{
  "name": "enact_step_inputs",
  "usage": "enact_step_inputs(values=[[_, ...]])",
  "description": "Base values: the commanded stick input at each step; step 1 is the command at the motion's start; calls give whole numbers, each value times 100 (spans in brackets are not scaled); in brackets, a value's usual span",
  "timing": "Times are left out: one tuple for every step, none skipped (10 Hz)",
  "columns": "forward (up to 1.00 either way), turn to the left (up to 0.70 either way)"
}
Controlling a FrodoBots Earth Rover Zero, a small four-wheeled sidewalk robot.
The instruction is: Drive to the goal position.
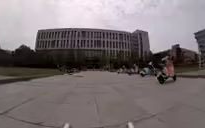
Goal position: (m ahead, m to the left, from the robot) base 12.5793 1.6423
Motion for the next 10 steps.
enact_step_inputs(values=[[85, 0], [85, 0], [85, 0], [85, 0], [85, 0], [85, 0], [85, 0], [85, 0], [85, 0], [85, 0]])
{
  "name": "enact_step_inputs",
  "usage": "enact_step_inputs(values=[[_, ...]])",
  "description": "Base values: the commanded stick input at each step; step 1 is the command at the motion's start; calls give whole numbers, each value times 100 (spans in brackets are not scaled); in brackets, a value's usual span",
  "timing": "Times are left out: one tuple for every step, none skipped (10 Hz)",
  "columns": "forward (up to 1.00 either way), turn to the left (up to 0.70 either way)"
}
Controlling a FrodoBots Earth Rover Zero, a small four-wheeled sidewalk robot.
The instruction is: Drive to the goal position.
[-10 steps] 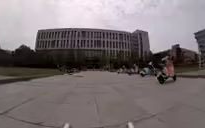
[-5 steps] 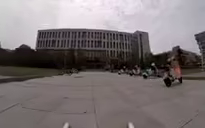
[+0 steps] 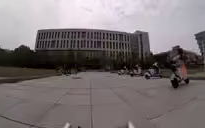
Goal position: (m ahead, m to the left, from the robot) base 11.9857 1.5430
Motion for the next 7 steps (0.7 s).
enact_step_inputs(values=[[85, 0], [85, 0], [85, 0], [85, 0], [85, 0], [85, 0], [85, 0]])
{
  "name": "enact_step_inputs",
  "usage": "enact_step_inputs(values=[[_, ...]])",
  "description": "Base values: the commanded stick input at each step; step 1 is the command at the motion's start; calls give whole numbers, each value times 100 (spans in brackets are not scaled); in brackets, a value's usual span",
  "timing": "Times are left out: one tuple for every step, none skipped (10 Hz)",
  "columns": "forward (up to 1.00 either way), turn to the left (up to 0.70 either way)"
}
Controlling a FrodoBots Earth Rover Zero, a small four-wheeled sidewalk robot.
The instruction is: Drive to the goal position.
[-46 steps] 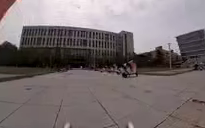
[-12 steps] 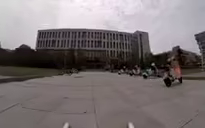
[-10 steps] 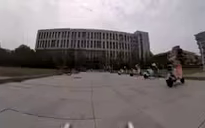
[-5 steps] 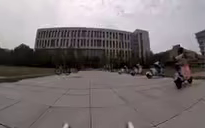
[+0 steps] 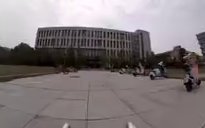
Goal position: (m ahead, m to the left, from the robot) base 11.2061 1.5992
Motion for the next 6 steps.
enact_step_inputs(values=[[85, 0], [85, 0], [85, 0], [85, 0], [85, 0], [85, 0]])
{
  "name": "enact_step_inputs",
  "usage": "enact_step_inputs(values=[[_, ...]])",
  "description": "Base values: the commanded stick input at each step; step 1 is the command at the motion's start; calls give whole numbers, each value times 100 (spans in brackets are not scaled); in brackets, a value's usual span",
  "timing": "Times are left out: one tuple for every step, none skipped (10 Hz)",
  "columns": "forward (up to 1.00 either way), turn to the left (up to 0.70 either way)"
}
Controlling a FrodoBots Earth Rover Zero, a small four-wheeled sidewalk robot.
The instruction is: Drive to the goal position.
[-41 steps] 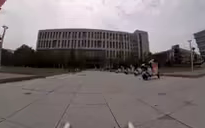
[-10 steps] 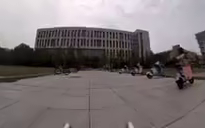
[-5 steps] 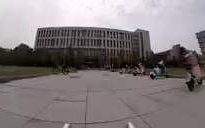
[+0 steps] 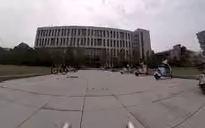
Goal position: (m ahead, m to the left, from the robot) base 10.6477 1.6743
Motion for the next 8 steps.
enact_step_inputs(values=[[85, 0], [85, 0], [85, 0], [85, 0], [85, 0], [85, 0], [85, 0], [85, 0]])
